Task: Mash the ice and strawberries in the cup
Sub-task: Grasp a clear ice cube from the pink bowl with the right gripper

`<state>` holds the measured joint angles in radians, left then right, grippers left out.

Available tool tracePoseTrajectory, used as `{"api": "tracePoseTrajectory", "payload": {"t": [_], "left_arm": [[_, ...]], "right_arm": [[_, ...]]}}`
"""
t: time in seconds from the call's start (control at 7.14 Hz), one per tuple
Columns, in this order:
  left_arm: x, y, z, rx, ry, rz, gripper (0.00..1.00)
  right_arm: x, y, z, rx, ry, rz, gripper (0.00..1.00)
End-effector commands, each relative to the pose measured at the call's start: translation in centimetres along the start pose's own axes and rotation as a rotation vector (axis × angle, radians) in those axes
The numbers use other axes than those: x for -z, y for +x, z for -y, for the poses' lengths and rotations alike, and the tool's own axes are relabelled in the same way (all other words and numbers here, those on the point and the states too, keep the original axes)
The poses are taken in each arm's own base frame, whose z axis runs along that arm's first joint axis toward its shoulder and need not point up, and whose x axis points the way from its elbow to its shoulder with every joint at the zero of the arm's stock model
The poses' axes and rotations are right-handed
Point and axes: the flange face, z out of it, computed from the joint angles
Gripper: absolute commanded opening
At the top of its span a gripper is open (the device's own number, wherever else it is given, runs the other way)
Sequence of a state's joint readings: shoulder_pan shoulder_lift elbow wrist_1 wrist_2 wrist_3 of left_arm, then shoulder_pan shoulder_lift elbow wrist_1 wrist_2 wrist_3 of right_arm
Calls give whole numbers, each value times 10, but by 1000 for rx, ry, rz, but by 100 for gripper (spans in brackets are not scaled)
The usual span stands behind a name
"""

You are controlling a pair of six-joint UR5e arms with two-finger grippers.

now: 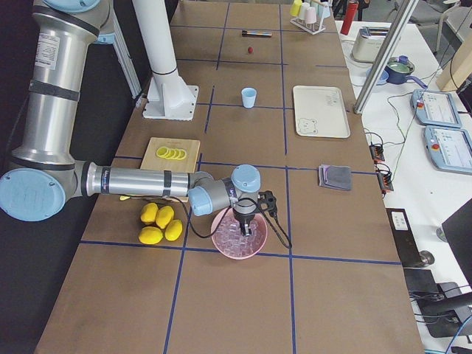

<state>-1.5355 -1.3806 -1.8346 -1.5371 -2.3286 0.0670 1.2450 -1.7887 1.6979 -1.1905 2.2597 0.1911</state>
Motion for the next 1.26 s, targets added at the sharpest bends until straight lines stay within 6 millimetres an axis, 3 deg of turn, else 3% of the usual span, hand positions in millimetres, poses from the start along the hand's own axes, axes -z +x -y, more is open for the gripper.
{"api": "tracePoseTrajectory", "payload": {"t": [0.0, 0.14, 0.28, 0.42, 0.56, 0.7, 0.84, 1.12], "left_arm": [[0, 0, 0, 0, 0, 0, 100], [-1, -1, 0, 1, -1, 0, 100], [-1, -1, 0, 2, -1, 0, 100], [1, 1, 0, -1, 2, 0, 100], [1, 1, 0, -1, 2, 0, 100], [2, 2, 0, -3, 4, 0, 100], [3, 3, 1, -4, 6, 0, 100], [4, 4, 2, -7, 9, -1, 100]], "right_arm": [[18, -9, 3, 15, 31, 12, 3], [49, -5, 7, -15, 80, 10, 3], [77, -29, 17, -26, 68, 6, 3], [127, -71, 54, -30, 77, 2, 2], [158, -101, 74, -33, 91, 6, 0], [175, -124, 87, -39, 114, 18, 0], [176, -168, 100, -62, 118, 48, 0], [179, -284, 143, -150, 97, 114, 0]]}}
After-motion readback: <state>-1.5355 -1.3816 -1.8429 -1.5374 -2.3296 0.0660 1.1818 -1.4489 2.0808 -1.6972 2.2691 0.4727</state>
